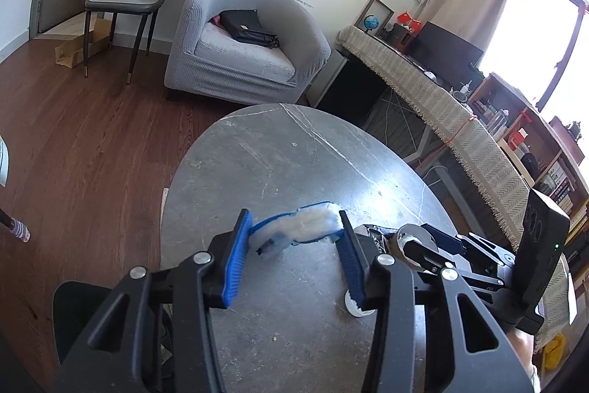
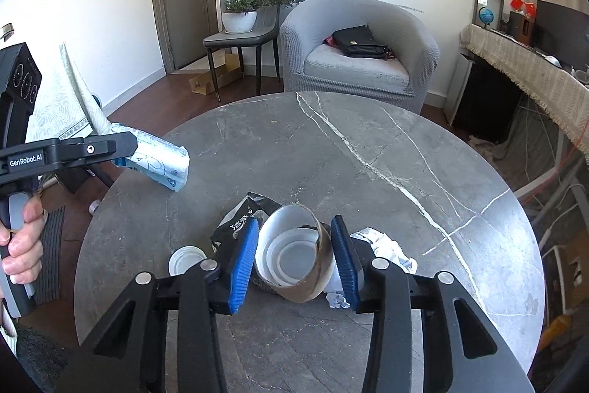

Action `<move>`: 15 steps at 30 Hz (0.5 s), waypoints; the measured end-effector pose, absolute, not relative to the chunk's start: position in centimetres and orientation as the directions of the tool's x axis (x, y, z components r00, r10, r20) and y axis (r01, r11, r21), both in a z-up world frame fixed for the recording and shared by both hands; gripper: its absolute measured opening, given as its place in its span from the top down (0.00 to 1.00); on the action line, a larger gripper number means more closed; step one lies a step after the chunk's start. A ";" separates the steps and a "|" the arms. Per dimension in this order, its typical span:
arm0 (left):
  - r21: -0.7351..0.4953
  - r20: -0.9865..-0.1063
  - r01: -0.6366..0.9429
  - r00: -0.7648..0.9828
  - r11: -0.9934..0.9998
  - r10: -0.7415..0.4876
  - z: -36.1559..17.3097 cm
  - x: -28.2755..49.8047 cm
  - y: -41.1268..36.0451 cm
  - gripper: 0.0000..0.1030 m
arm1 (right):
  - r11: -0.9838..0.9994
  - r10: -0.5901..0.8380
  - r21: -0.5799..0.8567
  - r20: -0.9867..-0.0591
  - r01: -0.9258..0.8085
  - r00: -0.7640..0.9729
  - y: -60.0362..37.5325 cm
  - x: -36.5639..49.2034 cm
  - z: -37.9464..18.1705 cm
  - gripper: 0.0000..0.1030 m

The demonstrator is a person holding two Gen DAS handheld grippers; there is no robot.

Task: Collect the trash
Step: 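Lift the wipes pack with the left gripper while the right gripper grasps the brown paper cup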

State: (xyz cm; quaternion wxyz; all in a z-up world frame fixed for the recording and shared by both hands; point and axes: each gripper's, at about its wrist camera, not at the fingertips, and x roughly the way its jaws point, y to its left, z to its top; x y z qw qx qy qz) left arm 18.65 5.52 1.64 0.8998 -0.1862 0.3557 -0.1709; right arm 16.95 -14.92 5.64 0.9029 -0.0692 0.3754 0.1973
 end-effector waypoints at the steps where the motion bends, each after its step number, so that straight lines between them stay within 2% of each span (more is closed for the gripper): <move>1: -0.456 -0.578 0.175 0.688 0.873 -0.440 1.6 18.7 5.6 0.54 | 0.912 0.302 0.018 -0.708 -0.410 0.639 -14.8 17.0 5.5 0.62; 3: -0.455 -0.580 0.170 0.688 0.874 -0.436 1.6 18.6 6.0 0.54 | 0.914 0.285 0.001 -0.713 -0.405 0.641 -14.5 17.1 5.5 0.62; 8: -0.464 -0.571 0.164 0.696 0.870 -0.436 1.9 18.4 7.0 0.54 | 0.916 0.281 -0.004 -0.708 -0.401 0.648 -14.3 17.3 5.7 0.80; 12: -0.467 -0.569 0.159 0.699 0.870 -0.433 2.0 18.3 7.7 0.54 | 0.911 0.266 -0.025 -0.725 -0.411 0.635 -13.6 17.3 5.5 0.87; 13: -0.468 -0.568 0.158 0.700 0.870 -0.432 2.0 18.2 7.7 0.54 | 0.910 0.259 -0.035 -0.730 -0.413 0.633 -13.4 17.4 5.3 0.92; 15: -0.470 -0.565 0.156 0.703 0.869 -0.432 2.1 18.1 8.0 0.54 | 0.908 0.248 -0.051 -0.735 -0.416 0.631 -13.2 17.4 5.2 0.93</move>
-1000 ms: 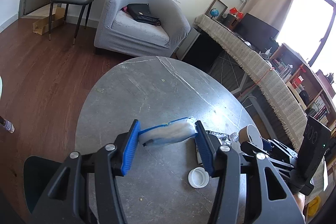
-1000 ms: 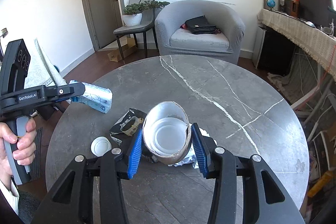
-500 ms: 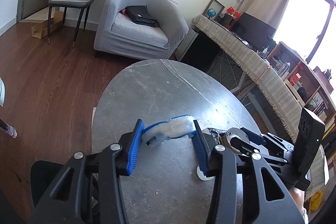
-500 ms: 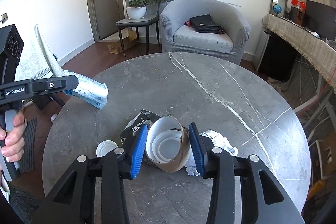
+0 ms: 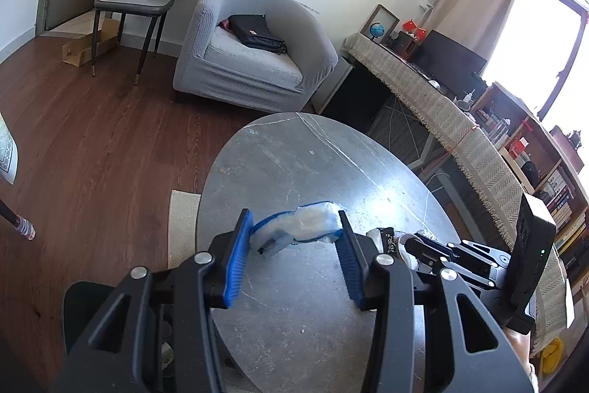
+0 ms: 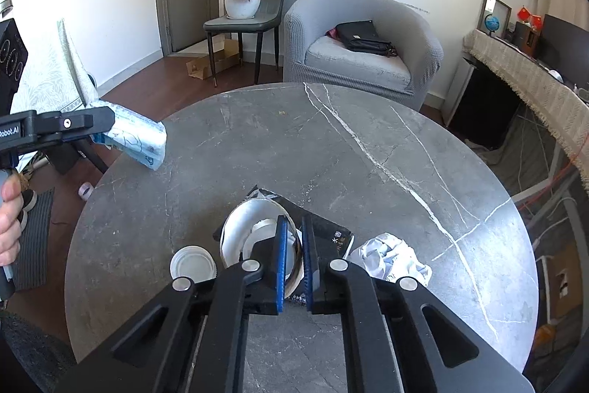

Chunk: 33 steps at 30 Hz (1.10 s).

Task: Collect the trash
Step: 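Lift the wipes pack with the left gripper while the right gripper grasps the brown paper cup, then carry the wipes pack over the green bin and open the left gripper while the right gripper carries the cup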

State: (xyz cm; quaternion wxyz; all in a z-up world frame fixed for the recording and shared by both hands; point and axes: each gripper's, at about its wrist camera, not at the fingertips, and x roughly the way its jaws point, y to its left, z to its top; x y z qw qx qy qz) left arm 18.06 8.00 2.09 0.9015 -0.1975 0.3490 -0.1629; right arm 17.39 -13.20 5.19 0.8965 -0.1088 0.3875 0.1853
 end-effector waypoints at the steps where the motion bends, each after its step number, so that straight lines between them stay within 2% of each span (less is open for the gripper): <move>1: -0.471 -0.563 0.156 0.705 0.868 -0.432 2.1 18.0 8.1 0.54 | 0.909 0.244 -0.057 -0.731 -0.413 0.637 -13.2 17.3 5.3 0.94; 9: -0.472 -0.544 0.146 0.728 0.869 -0.417 2.7 17.1 9.4 0.54 | 0.915 0.279 -0.038 -0.662 -0.403 0.696 -12.9 17.1 7.4 0.94; 18: -0.467 -0.544 0.100 0.750 0.878 -0.375 2.9 16.2 12.8 0.54 | 0.892 0.328 -0.024 -0.653 -0.451 0.683 -9.9 17.1 7.7 0.94; 33: -0.352 -0.667 -0.038 0.711 0.935 -0.222 0.2 14.1 20.7 0.54 | 0.809 0.449 0.014 -0.660 -0.588 0.602 -0.3 16.6 7.4 0.94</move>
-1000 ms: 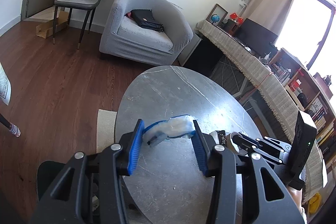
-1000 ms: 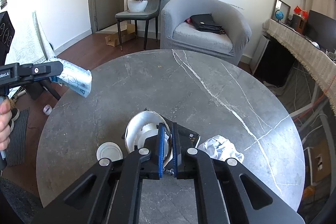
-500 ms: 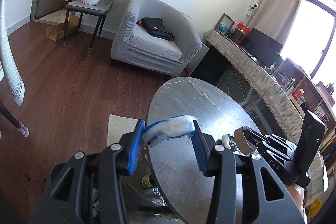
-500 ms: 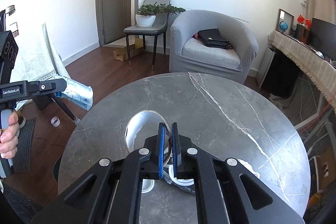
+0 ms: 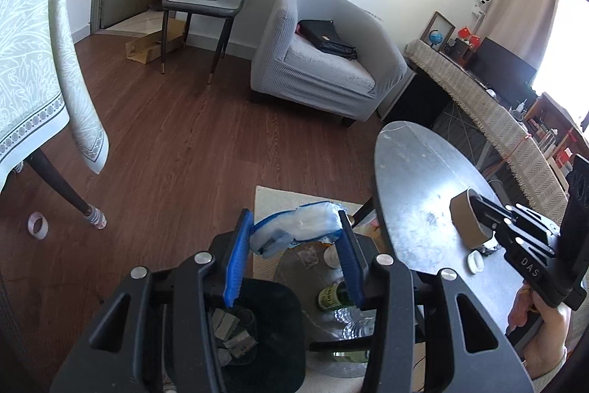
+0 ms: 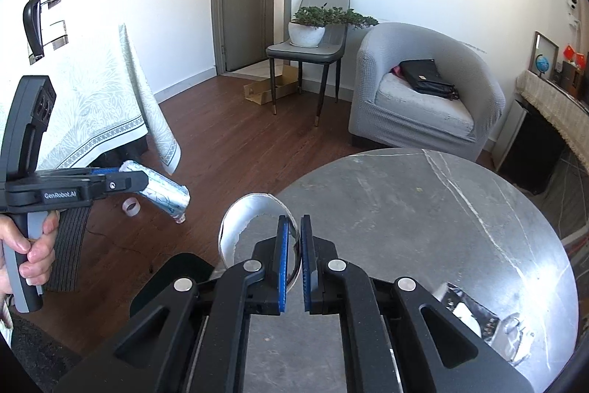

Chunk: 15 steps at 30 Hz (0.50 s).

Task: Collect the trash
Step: 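Carry the wipes pack over the green bin and open the left gripper while the right gripper carries the cup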

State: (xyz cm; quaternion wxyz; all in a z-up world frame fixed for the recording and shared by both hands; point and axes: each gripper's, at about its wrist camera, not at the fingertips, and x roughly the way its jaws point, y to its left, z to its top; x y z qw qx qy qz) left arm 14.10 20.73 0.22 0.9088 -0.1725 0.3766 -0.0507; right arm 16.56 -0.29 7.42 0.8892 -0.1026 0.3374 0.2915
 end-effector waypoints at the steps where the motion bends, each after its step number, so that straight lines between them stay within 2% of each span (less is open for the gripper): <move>1: -0.341 -0.682 -0.047 0.700 0.939 -0.212 -0.2 14.0 21.3 0.54 | 0.801 0.459 0.020 -0.662 -0.598 0.593 0.5 16.5 7.3 0.94; 7: -0.287 -0.767 -0.076 0.615 0.955 -0.182 -3.2 13.4 23.1 0.54 | 0.752 0.510 0.047 -0.675 -0.658 0.534 5.0 15.7 6.7 0.94; 15: -0.204 -0.884 -0.088 0.445 0.975 -0.145 -8.7 12.3 24.4 0.54 | 0.715 0.504 0.029 -0.714 -0.699 0.486 9.4 15.0 5.4 0.94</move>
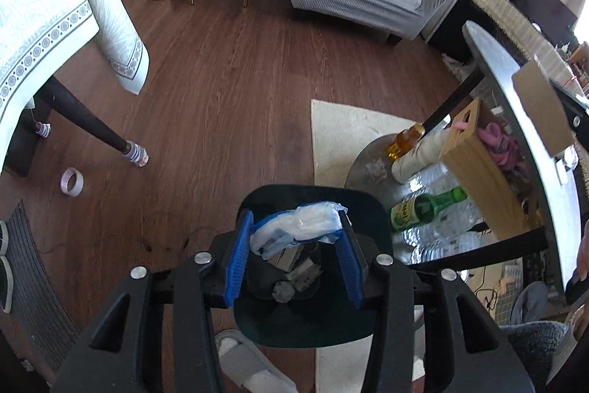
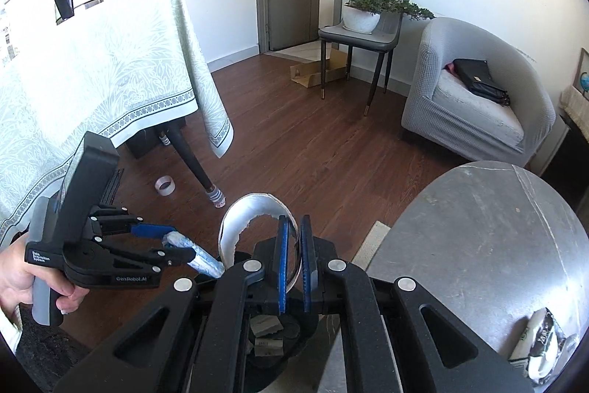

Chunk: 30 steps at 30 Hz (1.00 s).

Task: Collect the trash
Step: 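Carry the wipes pack over the green bin and open the left gripper while the right gripper carries the cup, then lower the brown paper cup into the green bin and open the right gripper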

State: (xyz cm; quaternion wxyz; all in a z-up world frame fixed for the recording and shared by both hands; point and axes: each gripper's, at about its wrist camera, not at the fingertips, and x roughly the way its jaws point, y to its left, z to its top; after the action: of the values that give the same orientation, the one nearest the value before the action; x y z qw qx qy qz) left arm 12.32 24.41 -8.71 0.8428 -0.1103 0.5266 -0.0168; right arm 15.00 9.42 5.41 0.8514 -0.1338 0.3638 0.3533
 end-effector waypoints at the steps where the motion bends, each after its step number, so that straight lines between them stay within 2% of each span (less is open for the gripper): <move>1: -0.197 -0.895 -0.083 0.423 0.977 -0.144 -9.4 12.2 24.5 0.54 | 0.712 0.501 0.027 -0.719 -0.701 0.481 9.9 15.0 5.3 0.94; 8: -0.186 -0.946 -0.026 0.273 0.982 -0.172 -13.8 11.6 23.4 0.54 | 0.684 0.477 0.015 -0.766 -0.729 0.432 13.4 14.7 3.5 0.94; 12: -0.147 -0.969 0.013 0.197 0.989 -0.147 -15.9 10.9 22.9 0.47 | 0.673 0.449 0.009 -0.799 -0.739 0.399 15.1 14.8 2.1 0.94; 14: -0.129 -0.973 0.016 0.190 0.991 -0.130 -16.2 10.7 23.3 0.44 | 0.667 0.440 0.016 -0.815 -0.745 0.377 15.8 14.8 1.3 0.94; 19: -0.171 -0.961 -0.030 0.226 0.985 -0.160 -15.3 10.2 25.1 0.42 | 0.652 0.416 0.018 -0.844 -0.758 0.339 17.1 14.5 -0.5 0.94; 23: -0.208 -0.943 -0.066 0.279 0.976 -0.183 -13.9 9.9 26.2 0.44 | 0.644 0.393 0.012 -0.863 -0.765 0.317 18.2 14.4 -1.8 0.94; 30: -0.215 -0.916 -0.123 0.368 0.969 -0.156 -10.9 9.5 27.6 0.54 | 0.627 0.324 0.007 -0.912 -0.779 0.253 20.2 14.2 -5.5 0.94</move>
State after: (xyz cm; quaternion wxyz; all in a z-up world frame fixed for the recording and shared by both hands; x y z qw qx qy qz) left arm 9.54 27.63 -10.85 0.8178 -0.1244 0.5619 -0.0100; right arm 14.17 20.21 -5.49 0.7567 -0.2317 0.4908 0.3644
